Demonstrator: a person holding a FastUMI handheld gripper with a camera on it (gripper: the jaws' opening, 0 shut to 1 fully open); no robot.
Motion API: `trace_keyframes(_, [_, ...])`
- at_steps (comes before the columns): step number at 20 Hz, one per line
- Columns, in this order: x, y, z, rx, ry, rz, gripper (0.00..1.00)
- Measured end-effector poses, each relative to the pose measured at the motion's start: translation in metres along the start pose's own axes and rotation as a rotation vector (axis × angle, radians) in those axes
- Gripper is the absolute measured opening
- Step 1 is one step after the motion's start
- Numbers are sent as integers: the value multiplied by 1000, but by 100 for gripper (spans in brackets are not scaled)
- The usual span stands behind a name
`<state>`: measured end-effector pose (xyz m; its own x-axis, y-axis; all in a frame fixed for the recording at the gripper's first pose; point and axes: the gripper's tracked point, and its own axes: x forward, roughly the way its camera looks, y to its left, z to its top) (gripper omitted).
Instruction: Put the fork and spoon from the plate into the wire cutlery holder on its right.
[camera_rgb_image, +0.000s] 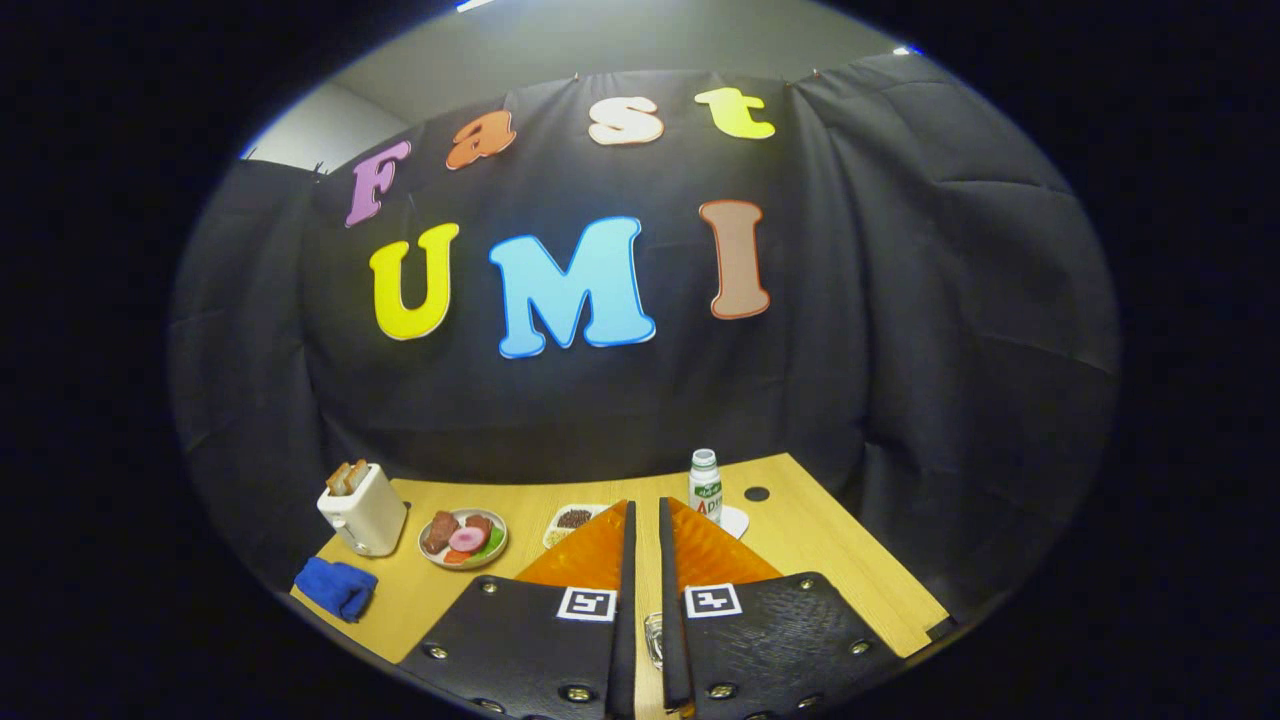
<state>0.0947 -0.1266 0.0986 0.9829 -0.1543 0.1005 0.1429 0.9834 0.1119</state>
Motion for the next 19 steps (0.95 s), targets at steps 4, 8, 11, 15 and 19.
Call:
trace_keyframes(4, [-12,0,33,-21,-77,-2,11])
trace_keyframes(8, [-24,-1,51,-42,-124,-20,11])
trace_keyframes(11, [-31,-2,56,-35,-137,-26,11])
trace_keyframes(15, [-40,-7,57,-28,-138,-47,11])
trace_keyframes(19, [-57,-18,57,-39,-144,-85,11])
